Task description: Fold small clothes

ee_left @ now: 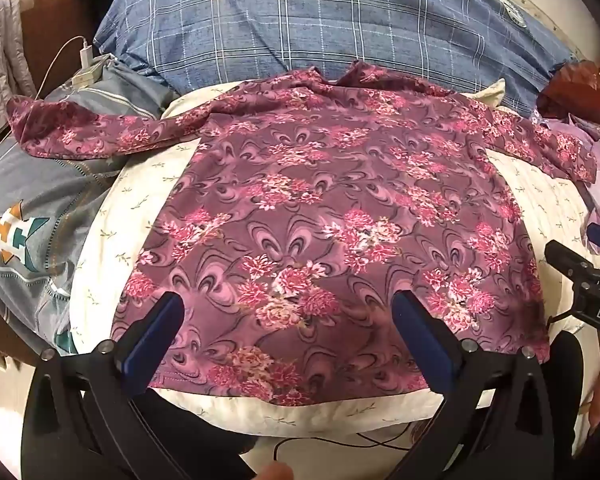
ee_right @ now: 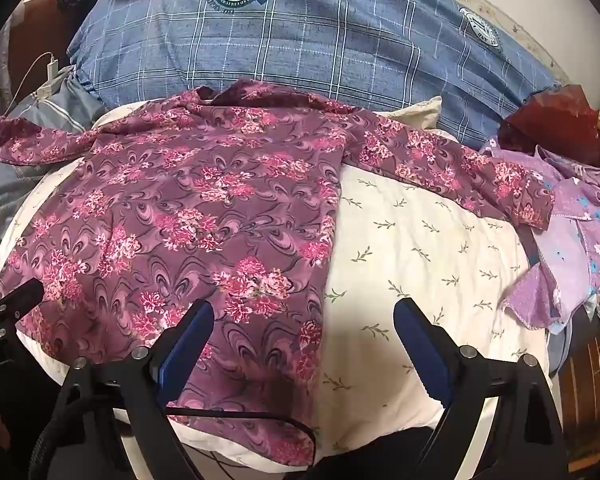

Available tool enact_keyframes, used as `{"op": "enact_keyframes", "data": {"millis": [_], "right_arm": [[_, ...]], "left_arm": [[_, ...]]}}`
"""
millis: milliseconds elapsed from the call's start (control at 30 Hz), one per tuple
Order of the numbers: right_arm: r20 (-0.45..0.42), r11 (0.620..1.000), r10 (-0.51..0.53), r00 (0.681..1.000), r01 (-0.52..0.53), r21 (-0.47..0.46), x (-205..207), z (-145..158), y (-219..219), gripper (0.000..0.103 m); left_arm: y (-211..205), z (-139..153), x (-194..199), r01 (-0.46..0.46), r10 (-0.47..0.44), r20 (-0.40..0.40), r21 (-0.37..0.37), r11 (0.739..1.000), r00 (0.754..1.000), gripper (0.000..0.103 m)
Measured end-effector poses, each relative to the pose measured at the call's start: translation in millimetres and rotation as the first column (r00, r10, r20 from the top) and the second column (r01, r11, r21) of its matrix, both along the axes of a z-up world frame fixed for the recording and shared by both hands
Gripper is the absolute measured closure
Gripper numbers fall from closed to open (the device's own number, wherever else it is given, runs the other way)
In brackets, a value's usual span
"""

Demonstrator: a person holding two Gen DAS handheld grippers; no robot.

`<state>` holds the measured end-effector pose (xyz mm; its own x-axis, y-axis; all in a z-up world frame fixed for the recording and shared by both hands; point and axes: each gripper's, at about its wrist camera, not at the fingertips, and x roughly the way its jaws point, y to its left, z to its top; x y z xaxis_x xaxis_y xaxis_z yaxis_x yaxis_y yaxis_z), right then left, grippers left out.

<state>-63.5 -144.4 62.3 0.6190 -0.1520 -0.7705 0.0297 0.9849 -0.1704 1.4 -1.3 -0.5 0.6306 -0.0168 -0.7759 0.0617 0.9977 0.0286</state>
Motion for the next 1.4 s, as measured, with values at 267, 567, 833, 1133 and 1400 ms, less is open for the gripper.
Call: {"op": "enact_keyframes", "data": {"millis": [267,567,833,1133,1400], "right_arm": [[-0.005,1.0,0.005,1.0,-0.005,-0.011,2.0,-0.8,-3.3,0.011],[0.015,1.0,0.019,1.0,-0.019,-0.008,-12.6,3.1,-2.5,0.01],[0.023,1.0,0.017,1.0,-0.018,0.019,-14.2,2.9,-5.5,0.01],[0.009,1.0,-0.007,1.0,0.007,0.005,-7.7,3.0,-0.8,0.01],[0.04,0.999,0.043,0.998,-0.042,-0.014,-10.8,2.3,0.8,0.01]], "left_arm": [[8.2,-4.9,-5.7,-0.016,0.016,0.015,-0.009,1.0,1.0,0.0],[11.6,-6.4,-7.0,-0.024,0.024,-0.007,-0.011,1.0,1.0,0.0],[16.9,-11.1,-5.9,-0.042,0.041,-0.019,-0.031,0.999,0.999,0.0],[18.2,-15.0,-1.9,-0.052,0.051,-0.03,-0.03,0.998,0.998,0.0],[19.5,-18.3,1.7,-0.06,0.059,-0.045,-0.029,0.998,0.997,0.0]]}}
